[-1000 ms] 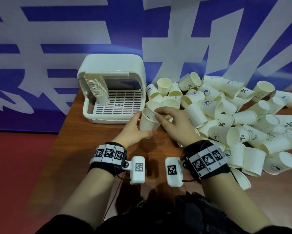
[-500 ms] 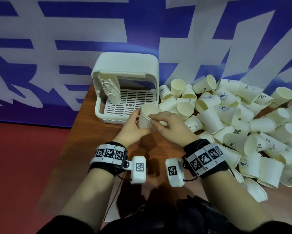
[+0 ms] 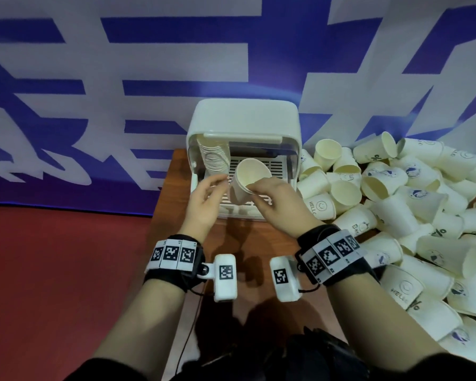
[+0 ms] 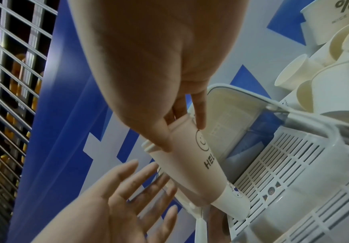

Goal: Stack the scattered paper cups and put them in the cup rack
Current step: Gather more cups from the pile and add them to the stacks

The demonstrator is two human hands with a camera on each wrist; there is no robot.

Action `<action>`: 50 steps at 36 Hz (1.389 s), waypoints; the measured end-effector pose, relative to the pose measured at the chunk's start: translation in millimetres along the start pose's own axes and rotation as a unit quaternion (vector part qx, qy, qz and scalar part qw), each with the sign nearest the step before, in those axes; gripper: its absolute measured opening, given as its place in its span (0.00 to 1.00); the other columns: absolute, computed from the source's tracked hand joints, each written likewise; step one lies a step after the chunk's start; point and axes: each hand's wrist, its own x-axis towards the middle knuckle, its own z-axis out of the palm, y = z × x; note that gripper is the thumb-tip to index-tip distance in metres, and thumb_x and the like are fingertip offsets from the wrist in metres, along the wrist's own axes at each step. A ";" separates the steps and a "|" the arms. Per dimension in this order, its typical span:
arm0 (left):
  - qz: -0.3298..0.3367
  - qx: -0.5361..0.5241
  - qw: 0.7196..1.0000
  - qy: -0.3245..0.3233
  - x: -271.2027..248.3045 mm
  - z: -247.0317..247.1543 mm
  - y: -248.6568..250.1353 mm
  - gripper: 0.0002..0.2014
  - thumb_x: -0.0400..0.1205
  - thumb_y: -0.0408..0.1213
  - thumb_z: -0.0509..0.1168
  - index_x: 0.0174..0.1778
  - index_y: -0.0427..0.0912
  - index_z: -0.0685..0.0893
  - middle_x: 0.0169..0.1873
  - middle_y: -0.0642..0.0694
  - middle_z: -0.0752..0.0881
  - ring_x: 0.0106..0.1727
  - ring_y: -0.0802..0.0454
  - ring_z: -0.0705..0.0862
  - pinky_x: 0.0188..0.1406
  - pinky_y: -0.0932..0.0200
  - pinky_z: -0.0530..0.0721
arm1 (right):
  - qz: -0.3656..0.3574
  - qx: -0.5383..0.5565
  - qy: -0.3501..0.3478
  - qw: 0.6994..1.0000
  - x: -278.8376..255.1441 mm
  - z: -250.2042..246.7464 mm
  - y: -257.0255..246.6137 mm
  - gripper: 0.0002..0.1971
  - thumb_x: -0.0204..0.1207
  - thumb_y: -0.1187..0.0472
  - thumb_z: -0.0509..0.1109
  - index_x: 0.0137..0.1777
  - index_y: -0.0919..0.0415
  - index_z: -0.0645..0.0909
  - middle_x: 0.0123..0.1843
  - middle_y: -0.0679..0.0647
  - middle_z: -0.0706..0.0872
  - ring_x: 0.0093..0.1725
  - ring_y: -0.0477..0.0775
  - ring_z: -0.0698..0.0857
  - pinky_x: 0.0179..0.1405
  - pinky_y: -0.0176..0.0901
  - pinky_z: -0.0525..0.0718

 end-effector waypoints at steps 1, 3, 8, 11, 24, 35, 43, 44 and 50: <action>-0.003 -0.005 1.000 0.005 3.6 -4.0 2.4 0.08 0.84 0.36 0.64 0.52 0.54 0.84 0.51 0.56 0.87 0.55 0.59 0.84 0.61 0.56 0.80 | -0.004 -0.003 -0.004 1.000 4.8 4.6 -0.8 0.10 0.75 0.70 0.68 0.54 0.66 0.86 0.50 0.60 0.89 0.52 0.62 0.85 0.55 0.45 0.77; -0.011 -0.007 1.000 0.003 12.1 -10.2 4.9 0.06 0.85 0.39 0.63 0.50 0.56 0.83 0.48 0.59 0.86 0.51 0.62 0.83 0.56 0.56 0.82 | -0.010 -0.014 -0.011 1.000 14.6 14.1 -2.0 0.10 0.74 0.70 0.68 0.53 0.67 0.86 0.51 0.61 0.88 0.52 0.63 0.85 0.56 0.47 0.78; -0.021 0.006 1.000 -0.003 32.9 -20.3 1.1 0.04 0.83 0.40 0.66 0.52 0.50 0.83 0.41 0.57 0.84 0.42 0.63 0.82 0.53 0.56 0.82 | -0.030 -0.051 -0.027 0.998 32.8 36.6 -3.1 0.12 0.76 0.65 0.64 0.53 0.65 0.87 0.55 0.62 0.85 0.56 0.66 0.83 0.58 0.55 0.80; -0.016 0.020 1.000 0.010 44.3 -27.4 -6.3 0.04 0.83 0.37 0.66 0.51 0.50 0.83 0.38 0.57 0.83 0.39 0.64 0.81 0.49 0.65 0.81 | -0.020 -0.044 -0.004 0.999 39.1 48.5 -2.6 0.17 0.79 0.56 0.60 0.52 0.64 0.88 0.69 0.67 0.78 0.68 0.69 0.76 0.68 0.59 0.75; -0.063 0.046 0.996 0.041 75.8 -40.6 -35.3 0.06 0.83 0.33 0.65 0.54 0.44 0.84 0.47 0.36 0.87 0.48 0.47 0.83 0.54 0.52 0.81 | -0.004 0.063 0.084 0.994 60.2 83.3 13.9 0.08 0.78 0.66 0.67 0.55 0.67 0.81 0.82 0.58 0.58 0.71 0.54 0.74 0.70 0.29 0.68; -0.066 0.060 0.995 0.053 81.8 -48.9 -55.7 0.06 0.82 0.35 0.66 0.50 0.50 0.84 0.45 0.44 0.89 0.48 0.43 0.87 0.49 0.53 0.85 | 0.018 0.018 0.100 0.995 55.5 116.1 34.4 0.08 0.73 0.74 0.71 0.52 0.71 0.82 0.64 0.68 0.78 0.65 0.61 0.77 0.68 0.34 0.71; -0.042 0.181 0.981 0.062 87.5 -56.8 -75.3 0.15 0.79 0.40 0.68 0.62 0.48 0.87 0.41 0.44 0.83 0.51 0.45 0.82 0.56 0.52 0.82 | 0.025 0.014 0.058 0.998 54.1 129.9 48.0 0.08 0.72 0.71 0.72 0.50 0.73 0.83 0.62 0.73 0.79 0.62 0.68 0.80 0.67 0.34 0.70; -0.041 0.187 0.980 0.059 86.9 -57.4 -76.5 0.16 0.79 0.40 0.68 0.63 0.49 0.86 0.42 0.44 0.83 0.51 0.46 0.82 0.57 0.52 0.81 | 0.029 0.016 0.051 0.998 53.3 131.3 48.1 0.08 0.72 0.71 0.71 0.50 0.73 0.83 0.62 0.73 0.79 0.61 0.68 0.80 0.67 0.33 0.70; -0.033 0.228 0.971 0.065 85.4 -58.3 -83.8 0.16 0.81 0.43 0.66 0.65 0.55 0.84 0.47 0.39 0.81 0.42 0.69 0.74 0.58 0.62 0.74 | 0.040 0.038 0.054 0.997 50.3 133.6 46.1 0.07 0.72 0.72 0.71 0.49 0.73 0.83 0.61 0.72 0.79 0.62 0.57 0.75 0.67 0.24 0.65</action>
